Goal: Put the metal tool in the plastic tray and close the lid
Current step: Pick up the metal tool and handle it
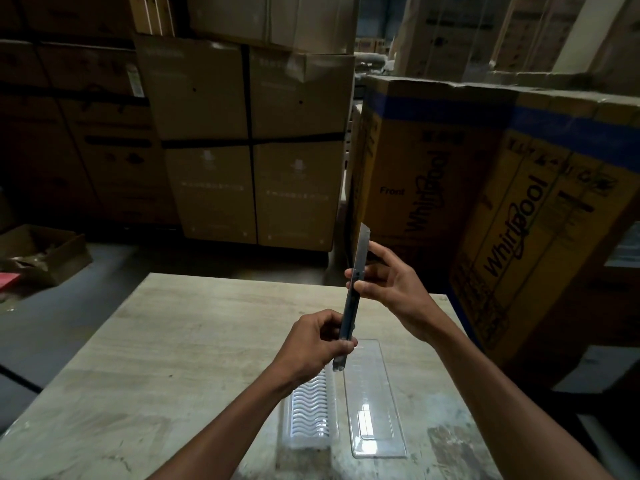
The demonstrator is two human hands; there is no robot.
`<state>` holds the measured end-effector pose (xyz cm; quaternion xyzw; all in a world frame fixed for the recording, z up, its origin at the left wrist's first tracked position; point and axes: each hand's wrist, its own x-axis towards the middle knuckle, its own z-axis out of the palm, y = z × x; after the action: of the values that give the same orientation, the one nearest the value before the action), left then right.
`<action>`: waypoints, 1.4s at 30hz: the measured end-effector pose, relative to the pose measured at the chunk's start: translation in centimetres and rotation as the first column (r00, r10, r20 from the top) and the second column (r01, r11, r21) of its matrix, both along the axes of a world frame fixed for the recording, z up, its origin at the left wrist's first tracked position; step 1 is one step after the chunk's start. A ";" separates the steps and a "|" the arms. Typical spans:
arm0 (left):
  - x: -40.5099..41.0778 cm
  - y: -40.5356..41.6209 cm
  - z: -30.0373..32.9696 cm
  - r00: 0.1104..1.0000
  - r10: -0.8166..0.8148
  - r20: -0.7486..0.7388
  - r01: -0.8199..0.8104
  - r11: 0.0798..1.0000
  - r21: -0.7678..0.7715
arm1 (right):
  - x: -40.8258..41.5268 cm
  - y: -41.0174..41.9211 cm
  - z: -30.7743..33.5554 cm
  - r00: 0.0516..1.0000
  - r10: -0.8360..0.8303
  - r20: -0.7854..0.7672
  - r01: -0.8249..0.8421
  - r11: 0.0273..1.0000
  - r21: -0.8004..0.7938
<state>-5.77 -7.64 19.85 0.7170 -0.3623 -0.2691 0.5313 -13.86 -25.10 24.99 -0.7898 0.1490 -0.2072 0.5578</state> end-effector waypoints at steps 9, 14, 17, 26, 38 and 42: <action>0.0 0.4 0.2 0.997 -0.028 -0.071 0.025 0.999 -0.041 | -0.2 0.5 -0.4 1.000 0.030 -0.009 -0.030 0.999 0.027; 0.2 0.4 0.4 0.991 -0.040 -0.129 0.028 0.995 -0.094 | -0.2 1.0 -1.2 0.998 0.052 -0.030 -0.052 0.998 0.021; 0.3 0.2 0.5 0.990 -0.040 -0.132 0.026 0.994 -0.108 | -0.2 1.2 -1.8 0.997 0.060 -0.045 -0.059 0.998 0.021; 0.9 0.0 0.6 0.990 -0.050 -0.131 0.030 0.988 -0.152 | -0.4 1.8 -2.0 0.997 0.053 -0.059 -0.051 0.998 0.044; 1.3 -0.7 0.9 0.984 0.040 -0.174 -0.067 0.986 -0.151 | -0.6 3.0 -2.5 0.996 0.065 -0.068 -0.059 0.994 0.090; 1.6 -0.8 0.8 0.982 0.073 -0.171 -0.099 0.984 -0.148 | -0.5 3.3 -3.1 0.993 0.051 -0.106 -0.043 0.996 0.077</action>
<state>-4.18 -8.43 20.70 0.6634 -0.3054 -0.2750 0.6253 -14.38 -21.78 21.90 -0.7817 0.1678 -0.1452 0.5828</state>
